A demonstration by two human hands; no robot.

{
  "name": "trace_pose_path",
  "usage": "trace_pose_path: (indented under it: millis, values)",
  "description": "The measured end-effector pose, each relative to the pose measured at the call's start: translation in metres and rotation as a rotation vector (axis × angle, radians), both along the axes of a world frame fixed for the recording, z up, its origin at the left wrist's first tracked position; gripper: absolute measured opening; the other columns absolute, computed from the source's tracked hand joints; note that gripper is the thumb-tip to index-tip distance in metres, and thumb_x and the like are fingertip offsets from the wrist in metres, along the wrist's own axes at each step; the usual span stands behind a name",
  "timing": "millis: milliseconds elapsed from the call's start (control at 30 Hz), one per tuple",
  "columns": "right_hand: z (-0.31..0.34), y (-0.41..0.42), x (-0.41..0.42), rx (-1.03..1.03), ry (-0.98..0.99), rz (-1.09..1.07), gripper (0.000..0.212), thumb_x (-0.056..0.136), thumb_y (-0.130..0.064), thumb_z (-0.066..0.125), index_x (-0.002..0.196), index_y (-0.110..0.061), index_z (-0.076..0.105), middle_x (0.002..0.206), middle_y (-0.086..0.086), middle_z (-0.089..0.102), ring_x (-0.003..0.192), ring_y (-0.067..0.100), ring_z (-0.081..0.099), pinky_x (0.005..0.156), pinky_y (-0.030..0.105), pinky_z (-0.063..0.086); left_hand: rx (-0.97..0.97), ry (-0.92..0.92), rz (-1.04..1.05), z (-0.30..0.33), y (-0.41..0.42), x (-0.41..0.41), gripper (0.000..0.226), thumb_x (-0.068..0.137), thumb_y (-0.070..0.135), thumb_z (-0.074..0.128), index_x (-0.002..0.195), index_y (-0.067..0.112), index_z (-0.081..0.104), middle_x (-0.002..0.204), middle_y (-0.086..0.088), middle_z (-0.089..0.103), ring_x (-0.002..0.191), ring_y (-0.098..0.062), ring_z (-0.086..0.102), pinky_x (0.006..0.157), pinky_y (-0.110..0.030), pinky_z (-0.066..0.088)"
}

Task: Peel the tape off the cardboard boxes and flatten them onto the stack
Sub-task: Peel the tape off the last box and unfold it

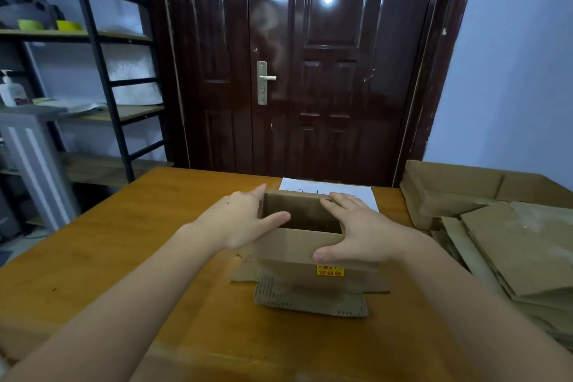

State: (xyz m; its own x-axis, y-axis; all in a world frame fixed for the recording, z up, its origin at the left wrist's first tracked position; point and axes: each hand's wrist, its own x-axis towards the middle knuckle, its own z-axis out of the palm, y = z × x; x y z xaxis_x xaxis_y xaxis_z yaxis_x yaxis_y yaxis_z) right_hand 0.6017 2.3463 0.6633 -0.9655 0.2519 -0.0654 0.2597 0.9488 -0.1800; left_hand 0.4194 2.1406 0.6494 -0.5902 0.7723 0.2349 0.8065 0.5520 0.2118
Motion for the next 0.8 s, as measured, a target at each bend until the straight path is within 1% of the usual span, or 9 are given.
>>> trace_pose_path:
  millis: [67, 133, 200, 300, 400, 500, 567, 667, 800]
  values:
    - [0.000, 0.001, 0.000, 0.004, -0.001, 0.002, 0.125, 0.061, -0.097, 0.049, 0.161, -0.038, 0.002, 0.169, -0.013, -0.008, 0.155, 0.014, -0.010, 0.124, 0.046, 0.015, -0.024, -0.049, 0.000, 0.000, 0.020, 0.006, 0.110, 0.076, 0.097, 0.034, 0.163, 0.033, 0.014, 0.166, 0.003, 0.034, 0.145, -0.022, 0.044, 0.111, -0.041, 0.044]
    - [-0.002, 0.002, 0.001, 0.010, 0.000, 0.004, 0.123, 0.063, -0.097, 0.049, 0.161, -0.039, 0.003, 0.168, -0.014, -0.011, 0.155, 0.014, -0.013, 0.124, 0.047, 0.014, -0.006, -0.115, -0.038, -0.004, 0.032, 0.011, 0.116, 0.068, 0.103, 0.024, 0.163, 0.037, 0.013, 0.171, 0.004, 0.019, 0.154, -0.022, 0.028, 0.119, -0.046, 0.032]
    - [-0.003, 0.002, 0.003, 0.015, 0.007, 0.007, 0.121, 0.064, -0.097, 0.048, 0.161, -0.040, 0.002, 0.168, -0.014, -0.013, 0.153, 0.011, -0.018, 0.123, 0.047, 0.013, 0.058, -0.145, -0.058, -0.011, 0.032, 0.013, 0.119, 0.063, 0.106, 0.016, 0.162, 0.039, 0.018, 0.171, 0.005, 0.019, 0.156, -0.020, 0.021, 0.122, -0.043, 0.025]
    - [-0.004, 0.001, 0.005, 0.058, 0.043, 0.043, 0.117, 0.068, -0.096, 0.045, 0.161, -0.038, 0.006, 0.168, -0.014, -0.015, 0.152, 0.008, -0.022, 0.125, 0.043, 0.006, 0.101, -0.112, -0.091, -0.018, 0.028, 0.011, 0.109, 0.072, 0.099, 0.022, 0.161, 0.036, 0.026, 0.169, 0.008, 0.024, 0.156, -0.013, 0.017, 0.123, -0.037, 0.020]
    - [0.000, -0.005, 0.004, 0.219, 0.108, 0.186, 0.102, 0.078, -0.094, 0.033, 0.160, -0.034, 0.024, 0.169, -0.012, -0.002, 0.153, 0.007, -0.016, 0.125, 0.042, -0.005, 0.071, -0.111, -0.097, -0.014, 0.027, 0.011, 0.104, 0.077, 0.092, 0.025, 0.161, 0.031, 0.028, 0.169, 0.009, 0.024, 0.156, -0.013, 0.017, 0.125, -0.039, 0.020]
    - [0.007, -0.010, 0.008, 0.226, 0.068, 0.230, 0.088, 0.085, -0.089, 0.030, 0.149, -0.031, 0.048, 0.165, -0.012, 0.027, 0.155, 0.009, 0.001, 0.126, 0.044, 0.008, 0.078, -0.113, -0.107, -0.013, 0.027, 0.012, 0.101, 0.078, 0.090, 0.026, 0.160, 0.032, 0.030, 0.168, 0.009, 0.026, 0.155, -0.013, 0.019, 0.124, -0.039, 0.020]
    - [0.014, -0.008, 0.015, 0.266, 0.083, 0.224, 0.086, 0.086, -0.087, 0.031, 0.144, -0.029, 0.055, 0.159, -0.011, 0.040, 0.153, 0.009, 0.010, 0.126, 0.040, 0.012, 0.088, -0.111, -0.112, -0.012, 0.026, 0.013, 0.100, 0.077, 0.091, 0.026, 0.159, 0.032, 0.032, 0.167, 0.009, 0.030, 0.153, -0.012, 0.023, 0.122, -0.037, 0.022]
    - [0.029, 0.002, 0.030, 0.392, 0.167, 0.180, 0.090, 0.082, -0.090, 0.032, 0.145, -0.029, 0.054, 0.157, -0.010, 0.042, 0.152, 0.008, 0.018, 0.120, 0.031, 0.009, 0.074, -0.122, -0.115, -0.012, 0.025, 0.013, 0.098, 0.079, 0.090, 0.027, 0.159, 0.033, 0.030, 0.167, 0.010, 0.028, 0.154, -0.012, 0.023, 0.122, -0.037, 0.023]
    - [0.031, 0.019, 0.056, 0.425, 0.201, 0.026, 0.101, 0.076, -0.096, 0.022, 0.146, -0.031, 0.052, 0.159, -0.012, 0.039, 0.151, 0.009, 0.023, 0.123, 0.035, 0.024, 0.055, -0.117, -0.101, -0.012, 0.026, 0.013, 0.083, 0.093, 0.080, 0.037, 0.161, 0.034, 0.026, 0.169, 0.010, 0.022, 0.156, -0.014, 0.018, 0.124, -0.041, 0.021]
